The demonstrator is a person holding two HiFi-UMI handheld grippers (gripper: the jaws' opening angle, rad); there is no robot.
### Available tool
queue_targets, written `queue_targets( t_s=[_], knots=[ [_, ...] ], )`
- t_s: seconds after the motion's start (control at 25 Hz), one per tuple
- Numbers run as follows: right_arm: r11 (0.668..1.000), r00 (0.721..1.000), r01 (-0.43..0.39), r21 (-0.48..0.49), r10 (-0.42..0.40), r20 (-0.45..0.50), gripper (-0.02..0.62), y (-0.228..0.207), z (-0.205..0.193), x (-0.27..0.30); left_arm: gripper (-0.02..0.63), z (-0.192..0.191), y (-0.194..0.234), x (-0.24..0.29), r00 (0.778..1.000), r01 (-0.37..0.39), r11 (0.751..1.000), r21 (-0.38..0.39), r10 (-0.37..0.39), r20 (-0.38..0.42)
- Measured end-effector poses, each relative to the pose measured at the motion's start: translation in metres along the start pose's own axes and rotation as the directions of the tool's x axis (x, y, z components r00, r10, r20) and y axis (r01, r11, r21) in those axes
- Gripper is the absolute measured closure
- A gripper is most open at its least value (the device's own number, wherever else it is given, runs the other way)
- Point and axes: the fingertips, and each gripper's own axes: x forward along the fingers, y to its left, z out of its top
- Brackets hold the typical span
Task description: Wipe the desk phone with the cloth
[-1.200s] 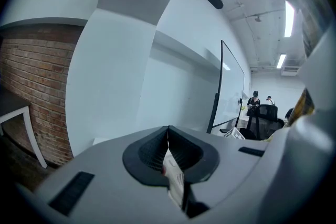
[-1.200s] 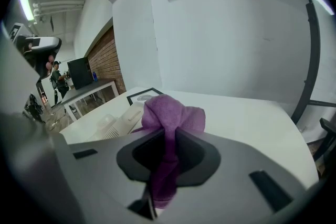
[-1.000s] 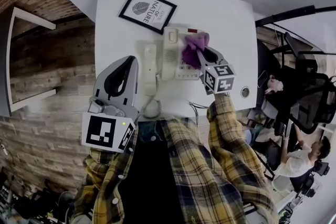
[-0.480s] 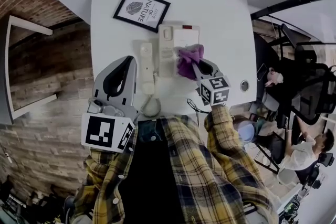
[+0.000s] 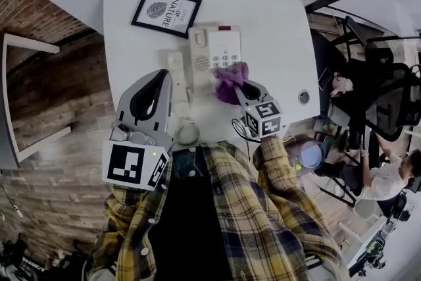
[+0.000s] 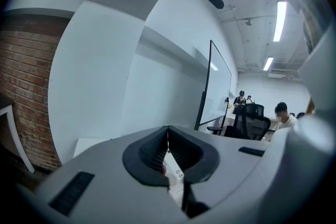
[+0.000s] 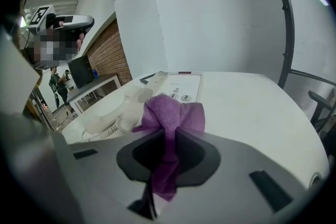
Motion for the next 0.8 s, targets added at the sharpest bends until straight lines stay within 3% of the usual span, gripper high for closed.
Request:
queue_targets(
  t_s=[0.6, 0.8],
  knots=[
    [0.997, 0.999, 0.000, 0.073, 0.002, -0.035, 0.535, 0.010, -0.024, -0.014, 0.592, 0.002, -0.006, -0.003, 1.000, 0.026, 1.000, 0.008, -0.026, 0.008],
    [0.997, 1.000, -0.003, 0.080, 0.005, -0.014, 0.535, 0.012, -0.013, -0.023, 0.592, 0.004, -0.002, -0.008, 1.000, 0.009, 1.000, 0.010, -0.009, 0.019]
  ],
)
